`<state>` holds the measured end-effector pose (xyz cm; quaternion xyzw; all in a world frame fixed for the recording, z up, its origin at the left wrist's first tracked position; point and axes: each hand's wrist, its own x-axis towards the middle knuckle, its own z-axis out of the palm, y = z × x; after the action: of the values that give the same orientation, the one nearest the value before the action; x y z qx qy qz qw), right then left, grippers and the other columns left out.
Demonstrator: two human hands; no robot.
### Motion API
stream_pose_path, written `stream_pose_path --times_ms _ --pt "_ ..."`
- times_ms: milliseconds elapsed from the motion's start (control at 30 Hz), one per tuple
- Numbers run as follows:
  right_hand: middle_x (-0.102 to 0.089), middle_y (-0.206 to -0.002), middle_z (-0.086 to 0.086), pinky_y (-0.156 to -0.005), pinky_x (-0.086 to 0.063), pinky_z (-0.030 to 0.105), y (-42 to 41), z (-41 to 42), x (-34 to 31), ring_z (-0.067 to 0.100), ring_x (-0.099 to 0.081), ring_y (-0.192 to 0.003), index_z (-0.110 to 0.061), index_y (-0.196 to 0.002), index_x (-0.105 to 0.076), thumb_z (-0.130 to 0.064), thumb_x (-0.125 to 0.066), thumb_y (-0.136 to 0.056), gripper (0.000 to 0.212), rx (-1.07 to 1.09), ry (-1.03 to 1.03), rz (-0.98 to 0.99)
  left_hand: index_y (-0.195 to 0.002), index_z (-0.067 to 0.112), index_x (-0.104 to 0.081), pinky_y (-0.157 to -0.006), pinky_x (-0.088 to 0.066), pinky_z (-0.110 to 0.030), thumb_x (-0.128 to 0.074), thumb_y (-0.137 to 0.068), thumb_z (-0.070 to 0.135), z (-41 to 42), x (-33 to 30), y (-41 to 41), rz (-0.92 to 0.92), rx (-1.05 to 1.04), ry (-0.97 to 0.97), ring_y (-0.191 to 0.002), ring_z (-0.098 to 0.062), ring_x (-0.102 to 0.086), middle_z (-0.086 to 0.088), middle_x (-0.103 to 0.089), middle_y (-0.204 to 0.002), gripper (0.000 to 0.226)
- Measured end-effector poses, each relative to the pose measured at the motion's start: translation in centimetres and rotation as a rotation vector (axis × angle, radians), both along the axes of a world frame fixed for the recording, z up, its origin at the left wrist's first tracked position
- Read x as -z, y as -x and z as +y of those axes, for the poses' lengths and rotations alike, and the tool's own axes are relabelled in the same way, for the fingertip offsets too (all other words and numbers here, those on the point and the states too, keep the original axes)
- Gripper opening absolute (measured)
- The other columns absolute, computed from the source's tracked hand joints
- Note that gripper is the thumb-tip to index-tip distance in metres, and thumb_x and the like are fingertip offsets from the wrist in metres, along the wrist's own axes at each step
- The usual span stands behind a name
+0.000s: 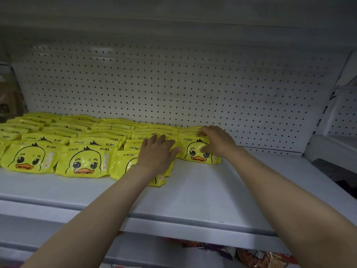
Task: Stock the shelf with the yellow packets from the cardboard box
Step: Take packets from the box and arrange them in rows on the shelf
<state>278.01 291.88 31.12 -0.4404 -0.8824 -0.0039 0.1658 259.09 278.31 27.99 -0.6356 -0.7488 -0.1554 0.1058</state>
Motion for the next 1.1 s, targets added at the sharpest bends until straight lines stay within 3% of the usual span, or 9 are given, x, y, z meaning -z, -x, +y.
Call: stream_pose_path --times_ms 233,433,600,733,1100 --pt "-0.048 -0.126 0.002 -0.075 -0.04 0.032 0.3 -0.9 0.5 0.022 -0.042 -0.121 -0.025 -0.132 -0.049 -0.025 -0.077 -0.076 0.063 0.027 -0.197 -0.097 -0.145 0.03 -0.04 -0.118 -0.014 -0.051 -0.024 -0.099 0.059 0.1 -0.3 -0.2 0.002 -0.01 0.033 -0.147 -0.032 -0.016 -0.006 -0.028 -0.158 0.057" --pt "-0.05 -0.127 0.005 -0.085 -0.045 0.037 1.5 -2.6 -0.8 0.025 -0.044 -0.121 -0.019 -0.132 -0.048 -0.035 -0.069 -0.083 0.056 0.091 -0.188 -0.132 -0.142 0.025 -0.044 -0.116 -0.021 -0.05 -0.025 -0.098 0.059 -0.6 -2.1 0.4 -0.038 0.01 0.077 -0.143 -0.031 -0.026 -0.007 -0.038 -0.151 0.059" --pt "-0.051 -0.136 0.004 -0.093 -0.043 0.039 5.2 -5.9 -4.7 0.025 -0.044 -0.126 -0.023 -0.137 -0.047 -0.044 -0.062 -0.09 0.053 -0.002 -0.165 -0.105 -0.137 0.021 -0.05 -0.101 -0.042 -0.041 -0.046 -0.094 0.056 -3.4 -5.7 4.4 -0.182 0.013 -0.041 -0.128 -0.03 -0.047 -0.009 -0.055 -0.137 0.056" --pt "-0.049 -0.14 0.004 -0.096 -0.041 0.038 10.6 -10.7 -7.7 0.026 -0.043 -0.129 -0.024 -0.137 -0.048 -0.045 -0.06 -0.092 0.052 -0.108 -0.172 -0.045 -0.132 0.018 -0.054 -0.087 -0.045 -0.037 -0.062 -0.089 0.048 -8.4 -8.1 9.9 -0.213 -0.059 -0.14 -0.116 -0.032 -0.055 -0.014 -0.062 -0.125 0.053" --pt "-0.05 -0.141 0.004 -0.105 -0.037 0.04 27.8 -28.4 -8.2 0.025 -0.041 -0.134 -0.027 -0.135 -0.051 -0.05 -0.06 -0.09 0.051 -0.429 -0.161 0.168 -0.127 0.019 -0.058 -0.092 -0.045 -0.041 -0.076 -0.079 0.038 -30.4 -8.7 24.5 -0.062 -0.312 -0.305 -0.114 -0.034 -0.054 -0.013 -0.06 -0.122 0.055"
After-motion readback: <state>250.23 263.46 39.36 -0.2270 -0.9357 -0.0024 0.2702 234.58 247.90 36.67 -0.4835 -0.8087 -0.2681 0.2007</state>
